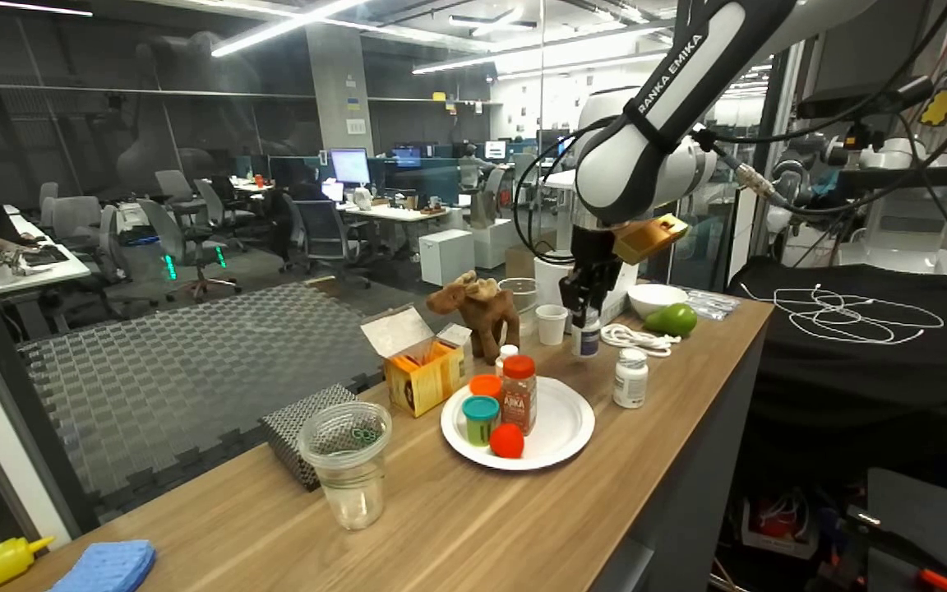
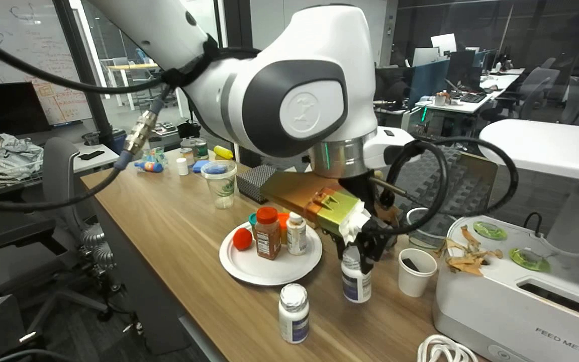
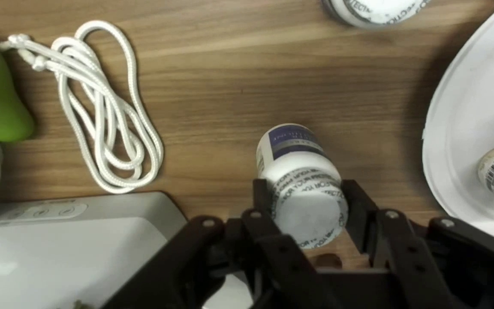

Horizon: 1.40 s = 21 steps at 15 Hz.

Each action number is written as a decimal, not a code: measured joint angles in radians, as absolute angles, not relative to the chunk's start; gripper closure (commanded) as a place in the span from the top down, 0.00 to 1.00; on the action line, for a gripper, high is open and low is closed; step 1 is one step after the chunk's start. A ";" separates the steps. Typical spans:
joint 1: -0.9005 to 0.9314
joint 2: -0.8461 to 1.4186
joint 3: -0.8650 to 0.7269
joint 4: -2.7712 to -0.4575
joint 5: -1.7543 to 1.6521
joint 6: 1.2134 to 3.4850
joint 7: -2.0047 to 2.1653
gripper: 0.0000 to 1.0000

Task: Pile up the plastic cups and put all the containers on the white plate

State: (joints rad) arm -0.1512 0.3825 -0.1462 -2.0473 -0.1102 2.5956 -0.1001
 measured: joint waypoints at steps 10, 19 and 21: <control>-0.115 0.340 -0.040 -2.048 -0.109 2.553 -0.163 0.21; -0.110 0.386 0.002 -2.048 -0.067 2.497 -0.235 0.21; -0.110 0.394 0.007 -2.048 -0.053 2.490 -0.252 0.21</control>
State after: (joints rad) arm -0.1104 0.3942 0.0066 -2.0484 -0.0528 2.4903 -0.2518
